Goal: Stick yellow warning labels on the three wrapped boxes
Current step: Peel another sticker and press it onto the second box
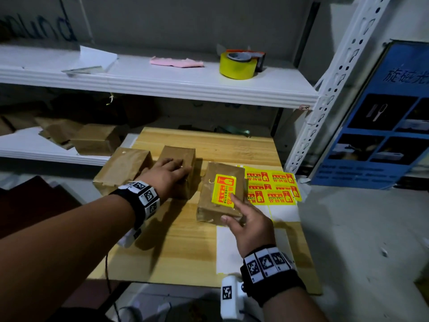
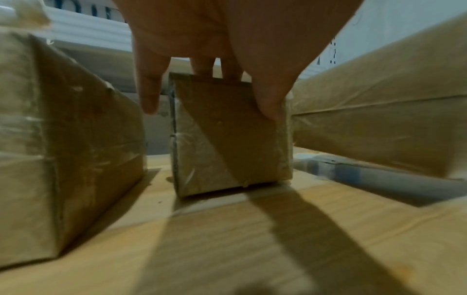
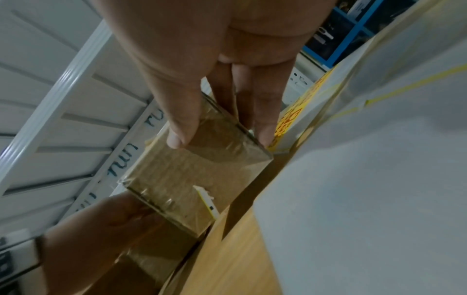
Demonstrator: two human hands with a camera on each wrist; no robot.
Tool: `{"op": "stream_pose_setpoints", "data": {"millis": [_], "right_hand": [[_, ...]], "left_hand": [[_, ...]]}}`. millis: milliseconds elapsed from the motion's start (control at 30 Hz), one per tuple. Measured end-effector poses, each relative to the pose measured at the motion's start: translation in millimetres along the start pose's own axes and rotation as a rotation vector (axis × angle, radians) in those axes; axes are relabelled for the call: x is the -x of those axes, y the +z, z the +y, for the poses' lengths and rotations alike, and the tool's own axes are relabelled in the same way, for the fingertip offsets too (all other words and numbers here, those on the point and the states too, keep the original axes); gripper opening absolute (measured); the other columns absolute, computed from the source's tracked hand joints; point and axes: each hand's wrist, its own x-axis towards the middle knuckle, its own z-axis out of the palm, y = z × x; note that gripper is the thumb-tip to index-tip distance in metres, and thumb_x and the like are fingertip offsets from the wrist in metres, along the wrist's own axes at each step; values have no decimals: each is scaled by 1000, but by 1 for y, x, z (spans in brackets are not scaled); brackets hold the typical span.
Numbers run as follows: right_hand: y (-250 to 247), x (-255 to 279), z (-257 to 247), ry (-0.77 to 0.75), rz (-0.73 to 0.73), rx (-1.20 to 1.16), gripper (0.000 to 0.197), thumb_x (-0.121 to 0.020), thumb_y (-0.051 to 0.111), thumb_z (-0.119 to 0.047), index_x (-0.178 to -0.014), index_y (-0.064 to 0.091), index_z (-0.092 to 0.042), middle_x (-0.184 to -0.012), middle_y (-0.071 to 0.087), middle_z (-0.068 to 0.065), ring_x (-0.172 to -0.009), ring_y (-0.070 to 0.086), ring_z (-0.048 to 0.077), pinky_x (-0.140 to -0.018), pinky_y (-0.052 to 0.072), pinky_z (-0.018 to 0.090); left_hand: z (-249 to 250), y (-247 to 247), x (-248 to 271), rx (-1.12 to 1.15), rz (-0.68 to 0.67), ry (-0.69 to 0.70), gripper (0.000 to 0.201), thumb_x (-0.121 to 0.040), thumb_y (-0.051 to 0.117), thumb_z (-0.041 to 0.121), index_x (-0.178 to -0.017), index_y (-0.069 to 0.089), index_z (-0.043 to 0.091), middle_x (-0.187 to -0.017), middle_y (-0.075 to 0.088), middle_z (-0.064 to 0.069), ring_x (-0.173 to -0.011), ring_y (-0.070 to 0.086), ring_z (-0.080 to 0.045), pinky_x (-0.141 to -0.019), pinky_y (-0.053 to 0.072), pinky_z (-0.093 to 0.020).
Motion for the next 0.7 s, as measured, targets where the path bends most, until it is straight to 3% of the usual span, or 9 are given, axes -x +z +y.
{"op": "stream_pose_setpoints", "data": {"millis": [67,167,233,300,333,433,500,600,700], "right_hand": [[3,-5,6,33,36,-7,60,-81,79,-32,-136,58,-42,-144,60,4,-127,60,22,-106,50,40],[17,-10,12,102,32,-55,66,-84,75,-29,-142,48,-47,-145,59,-2,-131,57,15,-109,48,40],[28,-13,11,128,-52,-140,77,-85,74,-29,-146,34,-55,-145,58,-8,-132,55,9,-111,46,39],[37,-13,8,154,-143,-199,84,-83,72,-36,-144,22,-65,-146,56,-10,-131,55,9,-112,45,39],[39,-13,6,157,-155,-191,85,-82,71,-39,-144,20,-64,-147,55,-9,-132,55,11,-112,46,40],[39,-12,8,123,-43,-105,75,-82,75,-34,-148,40,-41,-142,52,-1,-129,54,19,-108,48,43],[35,-12,6,148,49,-124,62,-82,78,-27,-138,52,-29,-129,56,3,-113,61,21,-97,54,41],[27,-9,2,212,32,-218,41,-84,77,-25,-121,59,-25,-109,66,2,-93,67,17,-79,53,26],[16,-4,8,199,58,-274,24,-85,76,-24,-106,64,-27,-92,68,-6,-88,70,18,-82,57,35]], "left_hand": [[3,1,14,11,9,2,83,-90,65,38,-150,10,56,-169,7,10,-155,7,-28,-115,32,-64],[8,5,44,51,22,5,76,-90,61,42,-150,16,55,-167,14,11,-153,14,-27,-114,35,-60],[13,6,70,87,33,11,70,-92,58,45,-152,22,50,-166,19,12,-152,17,-23,-118,33,-53],[20,7,97,114,63,16,67,-92,58,49,-153,30,43,-165,24,13,-151,20,-19,-120,31,-43],[22,8,108,131,74,13,66,-92,58,50,-153,33,42,-164,27,13,-151,21,-18,-118,34,-42],[26,14,135,170,91,-21,63,-91,56,55,-150,37,43,-162,30,16,-149,23,-16,-113,40,-45],[29,16,148,194,103,-37,62,-89,54,57,-148,40,43,-161,32,18,-147,25,-15,-112,41,-45],[42,16,160,239,152,-32,58,-88,62,54,-143,52,38,-154,43,15,-141,34,-16,-110,41,-39],[58,18,162,269,182,-9,48,-89,66,46,-136,62,32,-148,52,11,-136,40,-17,-108,35,-30]]}}
